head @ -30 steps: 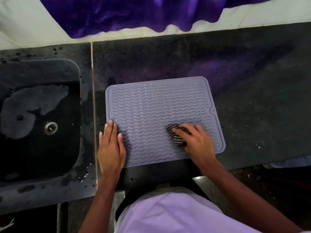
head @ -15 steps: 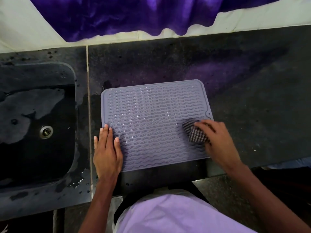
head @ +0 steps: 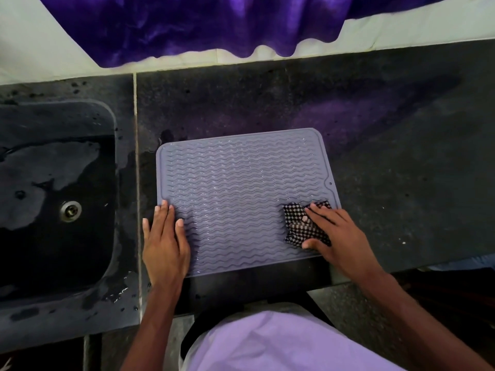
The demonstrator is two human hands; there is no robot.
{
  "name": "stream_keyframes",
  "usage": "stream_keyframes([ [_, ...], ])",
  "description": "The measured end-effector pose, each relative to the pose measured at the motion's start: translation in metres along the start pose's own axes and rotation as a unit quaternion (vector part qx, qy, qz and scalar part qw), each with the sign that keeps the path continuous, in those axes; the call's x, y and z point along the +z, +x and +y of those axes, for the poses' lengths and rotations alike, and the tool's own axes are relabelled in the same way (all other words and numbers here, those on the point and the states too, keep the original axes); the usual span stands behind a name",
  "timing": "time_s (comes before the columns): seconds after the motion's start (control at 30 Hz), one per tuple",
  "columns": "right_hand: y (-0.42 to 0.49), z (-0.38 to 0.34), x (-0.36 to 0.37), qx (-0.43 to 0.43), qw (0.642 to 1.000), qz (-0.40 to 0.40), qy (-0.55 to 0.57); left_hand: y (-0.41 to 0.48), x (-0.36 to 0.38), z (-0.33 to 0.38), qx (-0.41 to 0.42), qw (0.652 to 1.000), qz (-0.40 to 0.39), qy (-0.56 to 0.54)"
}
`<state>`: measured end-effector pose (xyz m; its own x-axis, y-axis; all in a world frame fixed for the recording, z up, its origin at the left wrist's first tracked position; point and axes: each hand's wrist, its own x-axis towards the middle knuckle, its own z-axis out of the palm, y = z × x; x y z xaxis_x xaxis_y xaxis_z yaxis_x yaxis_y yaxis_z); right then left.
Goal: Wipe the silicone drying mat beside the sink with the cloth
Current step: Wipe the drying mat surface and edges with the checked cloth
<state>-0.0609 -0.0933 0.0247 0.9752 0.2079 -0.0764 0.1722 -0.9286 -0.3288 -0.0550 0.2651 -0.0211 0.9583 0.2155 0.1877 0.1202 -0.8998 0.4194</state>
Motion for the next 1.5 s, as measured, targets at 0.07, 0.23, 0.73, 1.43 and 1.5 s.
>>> stream_keyframes([
  [0.07,0.000,-0.008,0.003,0.023,0.998,0.055,0.003,0.000,0.001,0.000,0.001,1.000,0.004,0.003],
  [0.23,-0.004,-0.027,0.015,0.059,0.986,0.149,0.044,0.000,0.002,0.000,0.001,1.000,0.003,0.012],
  [0.73,0.038,-0.118,-0.020,0.245,0.755,-0.005,0.609,-0.001,0.003,0.000,0.000,1.000,0.009,-0.004],
  [1.43,0.031,-0.040,-0.012,-0.059,0.994,-0.046,-0.073,0.004,-0.003,0.000,-0.005,1.000,0.007,-0.026],
  [1.5,0.039,-0.068,-0.002,-0.097,0.990,-0.072,-0.075,0.008,-0.007,-0.001,-0.003,1.000,0.001,-0.029],
])
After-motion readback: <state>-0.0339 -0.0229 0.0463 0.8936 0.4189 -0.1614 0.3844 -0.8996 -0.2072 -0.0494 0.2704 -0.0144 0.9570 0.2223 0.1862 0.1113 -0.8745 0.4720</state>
